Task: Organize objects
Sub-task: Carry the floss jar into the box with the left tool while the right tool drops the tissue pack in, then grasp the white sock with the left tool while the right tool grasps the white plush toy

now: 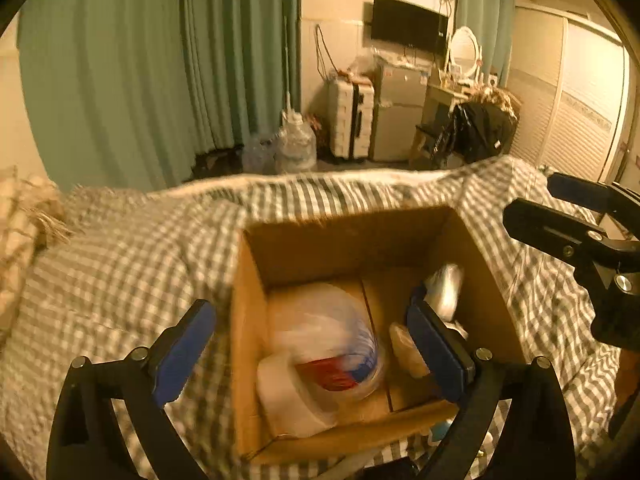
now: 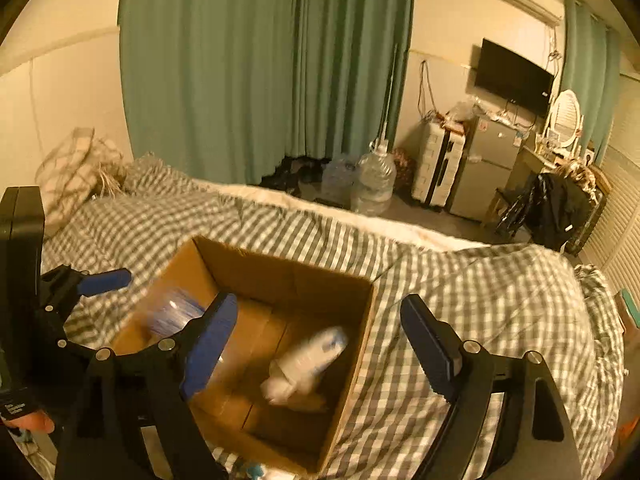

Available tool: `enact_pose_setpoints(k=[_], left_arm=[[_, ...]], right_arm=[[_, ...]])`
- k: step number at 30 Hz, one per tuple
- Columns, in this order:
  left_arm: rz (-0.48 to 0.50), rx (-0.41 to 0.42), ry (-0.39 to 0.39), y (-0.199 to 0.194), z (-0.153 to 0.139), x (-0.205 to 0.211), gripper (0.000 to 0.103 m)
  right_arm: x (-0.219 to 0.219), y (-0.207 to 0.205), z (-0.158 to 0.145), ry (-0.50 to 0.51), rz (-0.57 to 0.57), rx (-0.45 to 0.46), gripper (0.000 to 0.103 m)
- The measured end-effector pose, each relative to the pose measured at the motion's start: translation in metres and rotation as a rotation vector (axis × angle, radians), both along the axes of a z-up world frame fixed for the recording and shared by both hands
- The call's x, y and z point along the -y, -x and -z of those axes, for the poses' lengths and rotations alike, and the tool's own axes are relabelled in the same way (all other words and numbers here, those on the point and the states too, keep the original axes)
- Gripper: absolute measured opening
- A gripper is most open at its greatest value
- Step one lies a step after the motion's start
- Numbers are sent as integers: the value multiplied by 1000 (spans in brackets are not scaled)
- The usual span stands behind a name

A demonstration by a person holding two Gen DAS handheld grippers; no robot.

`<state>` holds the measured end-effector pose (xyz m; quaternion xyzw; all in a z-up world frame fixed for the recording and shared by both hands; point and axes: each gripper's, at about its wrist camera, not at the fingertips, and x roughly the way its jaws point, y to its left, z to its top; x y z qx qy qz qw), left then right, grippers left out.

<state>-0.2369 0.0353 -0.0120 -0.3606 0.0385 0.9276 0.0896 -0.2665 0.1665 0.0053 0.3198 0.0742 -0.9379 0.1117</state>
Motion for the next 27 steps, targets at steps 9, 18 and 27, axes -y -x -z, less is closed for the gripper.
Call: enact_pose_setpoints(k=[9,18,27], left_arm=[[-37,-93,-2,-66,-70,16,100],[-82,-103,1,-142,-70,33,100],[-108,-37,23,-168,11,30,100]], right_arm=[[-1,-82,-72,-39,24,-88,88],[-7,-170,-94,-46,36,-126,89],[-2,-185,-7,-17,24,1,89]])
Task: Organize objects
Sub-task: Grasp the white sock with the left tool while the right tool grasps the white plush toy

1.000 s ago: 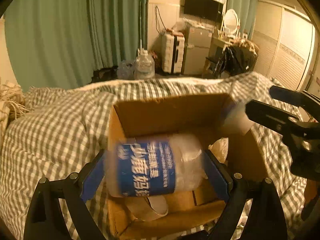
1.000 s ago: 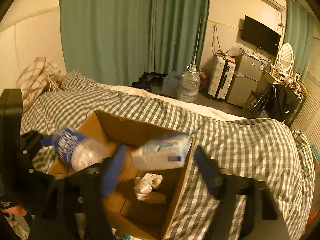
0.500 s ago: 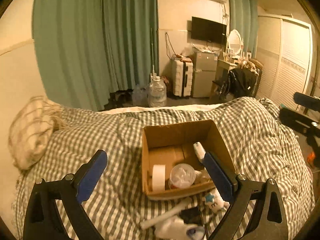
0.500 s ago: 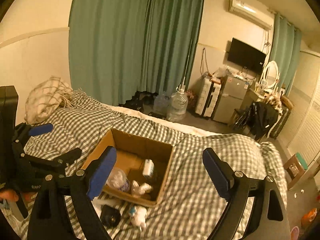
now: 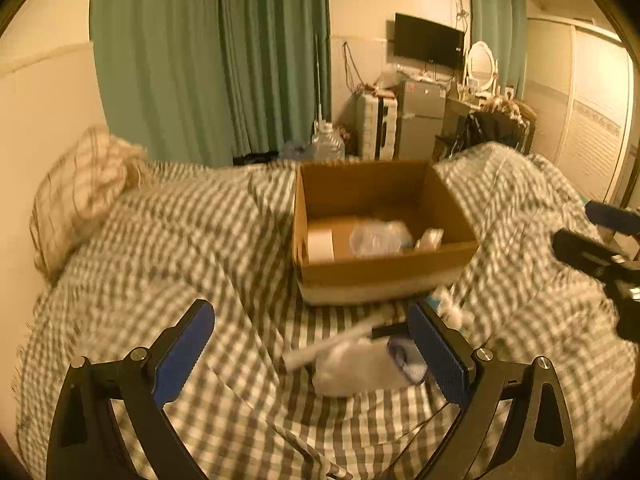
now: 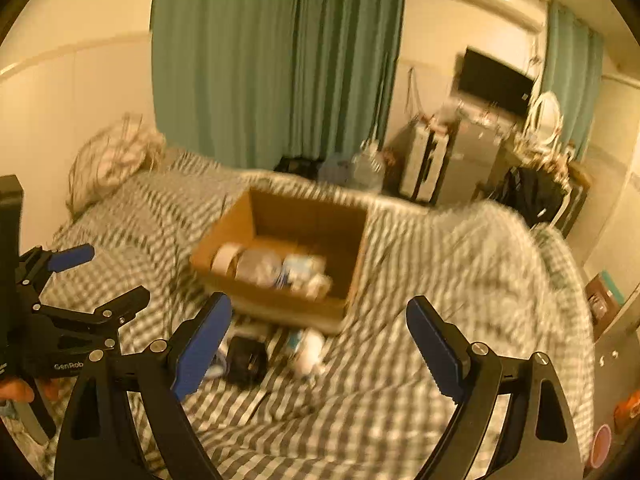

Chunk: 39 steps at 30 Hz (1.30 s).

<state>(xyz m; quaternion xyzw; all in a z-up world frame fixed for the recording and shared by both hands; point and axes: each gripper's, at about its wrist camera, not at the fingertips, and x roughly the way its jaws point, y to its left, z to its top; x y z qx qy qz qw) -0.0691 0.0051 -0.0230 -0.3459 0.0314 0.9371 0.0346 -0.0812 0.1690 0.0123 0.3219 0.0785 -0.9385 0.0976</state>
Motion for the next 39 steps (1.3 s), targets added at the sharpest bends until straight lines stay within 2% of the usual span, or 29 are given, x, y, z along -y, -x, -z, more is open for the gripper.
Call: enact_pose_setpoints(k=[3,7,12,19,21,22,24,25,27,29,31,33,36,39], left_arm=[[9,42,11,-2,37,-3,100],[66,126,34,1,70,-15,100],[88,161,36,9,86,-23,100],[134,224,-20,25,107,-26,100],[158,227,-47,32,112,-27,95],[177,232,-74,36,115,-27,84],[177,234,-80,41,118,-28,79],[182,233,-76,42,119,-29,69],[194,229,-78,40,117,-29,64],[198,223,-66,38,114,-28,53],[178,195,-68,32,105,-24,46],[152,145,-77,29,92,-18,43],[109,83,-44,26,71,-8,42],[80,64,-55,31,57,4,42]], right_arm=[[5,14,52,-34,34,63,89],[2,28,93,-70,55,154,89],[-7,31,96,-41,68,158,89],[-6,37,102,-47,79,182,89],[-7,40,104,-46,86,192,89],[-8,42,107,-47,89,201,89],[-8,44,110,-48,94,211,89],[-8,46,111,-50,96,218,89],[-8,48,113,-51,99,224,89],[-8,50,116,-54,104,233,89],[-7,53,119,-64,106,242,89],[-4,54,121,-77,103,247,89],[0,58,125,-95,97,258,89],[6,68,131,-111,83,274,89]])
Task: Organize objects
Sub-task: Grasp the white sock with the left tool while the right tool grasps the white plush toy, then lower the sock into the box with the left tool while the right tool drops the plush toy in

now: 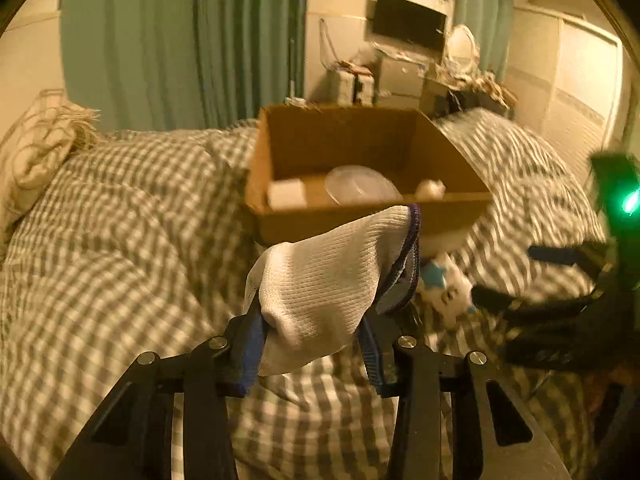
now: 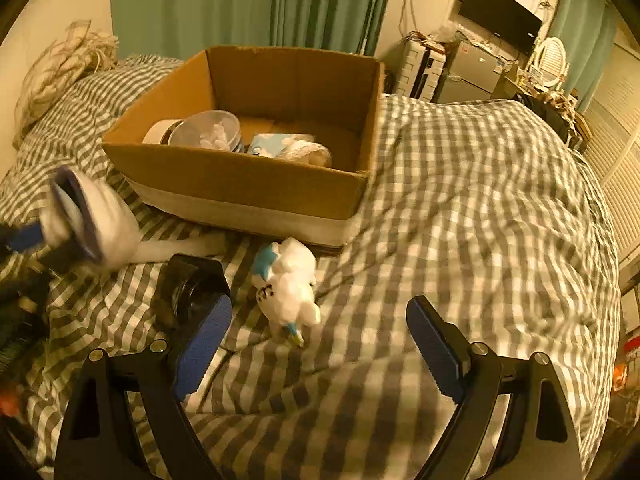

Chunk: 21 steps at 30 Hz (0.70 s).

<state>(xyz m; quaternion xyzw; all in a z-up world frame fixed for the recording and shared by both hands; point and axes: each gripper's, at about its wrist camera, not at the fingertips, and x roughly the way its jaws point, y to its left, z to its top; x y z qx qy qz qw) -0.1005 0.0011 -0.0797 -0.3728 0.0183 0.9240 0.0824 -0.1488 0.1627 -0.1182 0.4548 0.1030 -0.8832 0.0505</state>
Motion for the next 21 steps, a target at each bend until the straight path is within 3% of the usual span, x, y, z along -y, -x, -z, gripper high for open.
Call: enact_pose_setpoints(k=[3,5,7,11,13,21], left_arm=[[-44,-18,46,0,-3,10,42],[-48,-7,36,1,0,13,42],[-49,7,31,3,5,15,43],[-53,28,32,4,12,15,42],[-55,34,28,3,13,15,42],[-72,39,8,-11,8,16,42]], right_arm=[[7,16,14,-3,-23,34,89],[9,31,31,-23,-14,93,89],[10,44,45,-20,-5,144,83],[11,50,54,-18,-9,180,62],[12,48,54,-9,-26,187,45],[10,18,31,9,-61,116,44]])
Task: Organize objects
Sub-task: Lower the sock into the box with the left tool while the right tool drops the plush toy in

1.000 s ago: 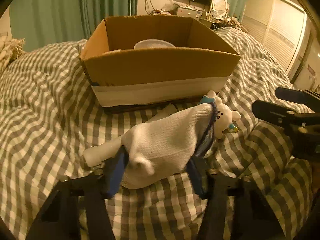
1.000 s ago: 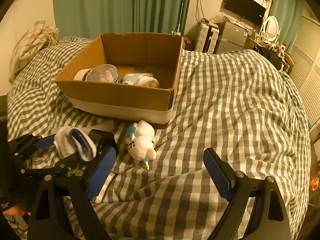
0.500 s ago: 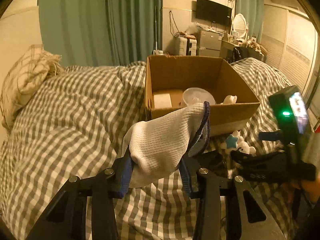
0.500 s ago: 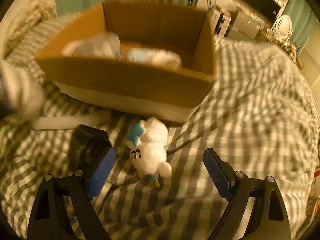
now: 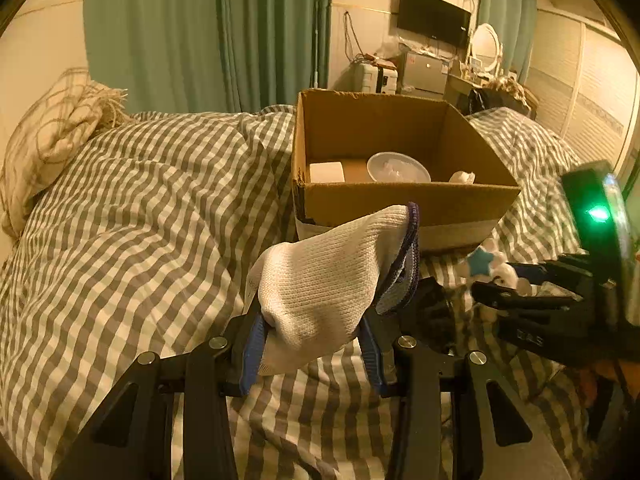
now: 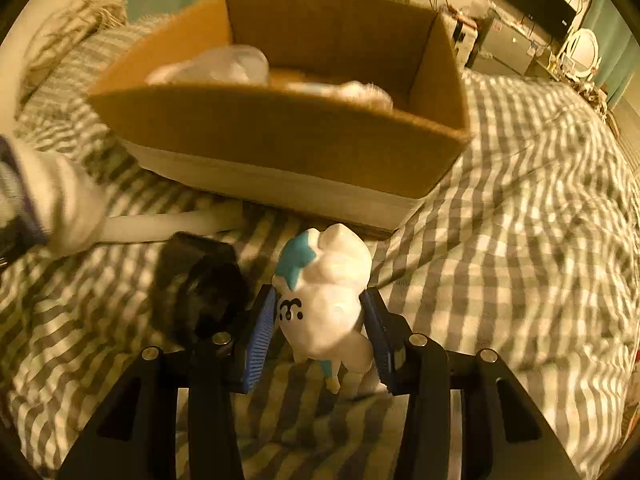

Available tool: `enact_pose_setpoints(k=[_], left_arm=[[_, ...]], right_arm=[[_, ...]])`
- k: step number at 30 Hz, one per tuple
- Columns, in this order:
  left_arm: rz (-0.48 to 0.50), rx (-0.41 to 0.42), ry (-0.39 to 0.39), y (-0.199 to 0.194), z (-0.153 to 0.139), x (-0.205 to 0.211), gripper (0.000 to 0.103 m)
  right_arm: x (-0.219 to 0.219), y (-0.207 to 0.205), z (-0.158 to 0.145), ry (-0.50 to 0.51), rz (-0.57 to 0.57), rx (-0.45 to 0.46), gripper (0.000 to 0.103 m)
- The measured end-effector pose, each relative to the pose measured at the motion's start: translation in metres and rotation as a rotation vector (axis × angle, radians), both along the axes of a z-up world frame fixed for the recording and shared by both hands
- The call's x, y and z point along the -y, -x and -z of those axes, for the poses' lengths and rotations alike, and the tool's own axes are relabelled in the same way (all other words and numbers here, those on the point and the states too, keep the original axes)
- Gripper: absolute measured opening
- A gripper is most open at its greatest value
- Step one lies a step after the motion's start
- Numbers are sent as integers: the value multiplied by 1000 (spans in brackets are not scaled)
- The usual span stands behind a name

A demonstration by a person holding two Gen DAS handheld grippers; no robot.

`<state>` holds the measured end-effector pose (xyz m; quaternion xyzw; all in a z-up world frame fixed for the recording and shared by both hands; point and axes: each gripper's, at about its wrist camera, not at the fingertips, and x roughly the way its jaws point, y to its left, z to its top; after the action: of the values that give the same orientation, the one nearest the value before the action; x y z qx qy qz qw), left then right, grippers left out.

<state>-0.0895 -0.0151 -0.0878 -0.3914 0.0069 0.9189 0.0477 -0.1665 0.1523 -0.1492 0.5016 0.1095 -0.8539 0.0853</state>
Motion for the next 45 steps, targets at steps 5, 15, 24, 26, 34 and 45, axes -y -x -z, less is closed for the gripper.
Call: enact_pose_setpoints(k=[5,15,24,26,34,45], left_arm=[[-18,-28,-3,-14,-20,-1,43],[27,-100,-46,-35,-78,-16,43],[125,-146,-53,-7,-133,-41,43],[140,-159,-46,4,-143,-46,43],[147,-173,-30,67,-161,-57,43],[131,-81,-11,162,-124,-58,43]], right_arm=[[-2,-41,-41,28,-38,-111,44],[-10,-85,-114,117,-54,-265,44],[-7,-90,-185,136,-105,-406,44],[-7,-84,-199,139,-113,-430,44],[-5,-25,-231,136,-107,-468,44],[0,82,-210,119,-88,-401,44]])
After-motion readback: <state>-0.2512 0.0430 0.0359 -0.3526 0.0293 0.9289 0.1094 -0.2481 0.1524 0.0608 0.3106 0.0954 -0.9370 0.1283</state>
